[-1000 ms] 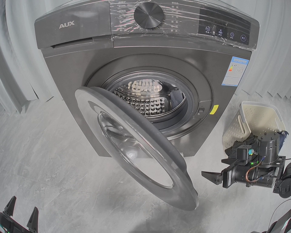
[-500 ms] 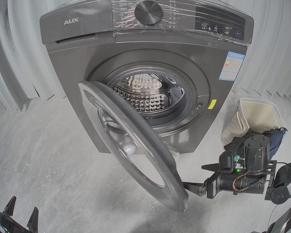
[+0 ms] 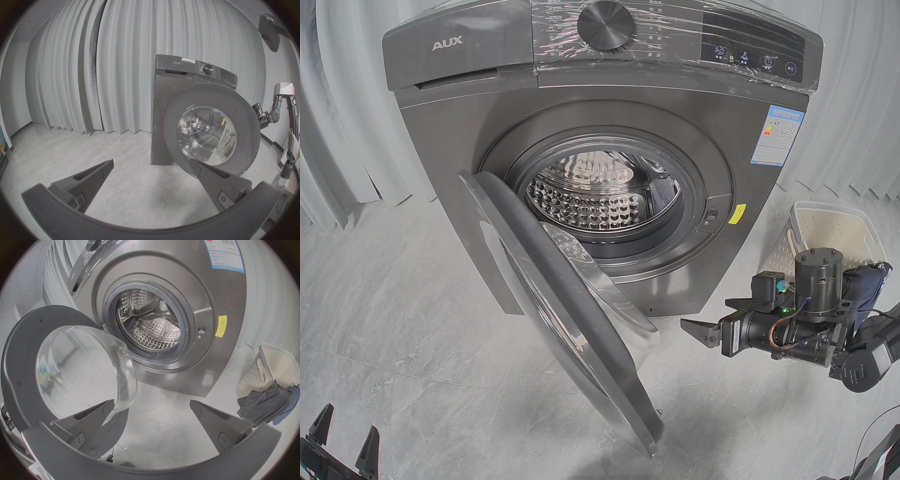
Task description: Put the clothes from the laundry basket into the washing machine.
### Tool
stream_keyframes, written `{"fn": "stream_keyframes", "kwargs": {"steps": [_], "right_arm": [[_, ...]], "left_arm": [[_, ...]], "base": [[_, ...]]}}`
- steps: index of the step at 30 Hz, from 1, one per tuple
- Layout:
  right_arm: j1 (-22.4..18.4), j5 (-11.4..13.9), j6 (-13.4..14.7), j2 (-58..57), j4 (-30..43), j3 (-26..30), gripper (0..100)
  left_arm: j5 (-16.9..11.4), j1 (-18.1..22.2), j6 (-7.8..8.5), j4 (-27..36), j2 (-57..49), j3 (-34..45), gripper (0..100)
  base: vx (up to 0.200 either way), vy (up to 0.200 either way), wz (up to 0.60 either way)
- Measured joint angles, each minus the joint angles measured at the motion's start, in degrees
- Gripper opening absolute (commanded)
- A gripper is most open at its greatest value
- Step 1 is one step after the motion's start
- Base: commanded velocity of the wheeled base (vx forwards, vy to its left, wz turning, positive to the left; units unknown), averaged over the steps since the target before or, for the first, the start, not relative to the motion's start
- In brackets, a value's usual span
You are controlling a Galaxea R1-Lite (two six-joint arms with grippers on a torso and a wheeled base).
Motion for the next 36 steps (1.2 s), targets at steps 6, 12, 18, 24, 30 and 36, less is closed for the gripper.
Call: {"fn": "stream_keyframes", "kwargs": {"steps": [6, 12, 18, 24, 30, 36], "right_arm": [[0.4, -0.3, 0.2, 5.7, -0.2, -5.0, 100], [3.4, -0.5, 1.9, 9.0, -0.5, -6.6, 100], [7.3, -0.5, 3.2, 9.8, -0.4, -6.5, 100], [7.7, -0.5, 3.3, 10.1, -1.8, -7.6, 100], [8.8, -0.5, 3.3, 12.1, -2.9, -9.5, 100], [10.1, -0.3, 3.3, 16.1, -5.2, -12.6, 100]], "left_arm": [[0.0, 0.0, -0.02, 0.0, 0.0, 0.0, 100], [0.0, 0.0, -0.02, 0.0, 0.0, 0.0, 100], [0.0, 0.0, -0.02, 0.0, 0.0, 0.0, 100], [0.0, 0.0, 0.0, 0.0, 0.0, 0.0, 100], [0.0, 0.0, 0.0, 0.0, 0.0, 0.0, 100], [0.0, 0.0, 0.0, 0.0, 0.0, 0.0, 100]], "base": [[0.0, 0.0, 0.0], [0.0, 0.0, 0.0], [0.0, 0.0, 0.0], [0.0, 0.0, 0.0], [-0.1, 0.0, 0.0], [-0.1, 0.0, 0.0]]}}
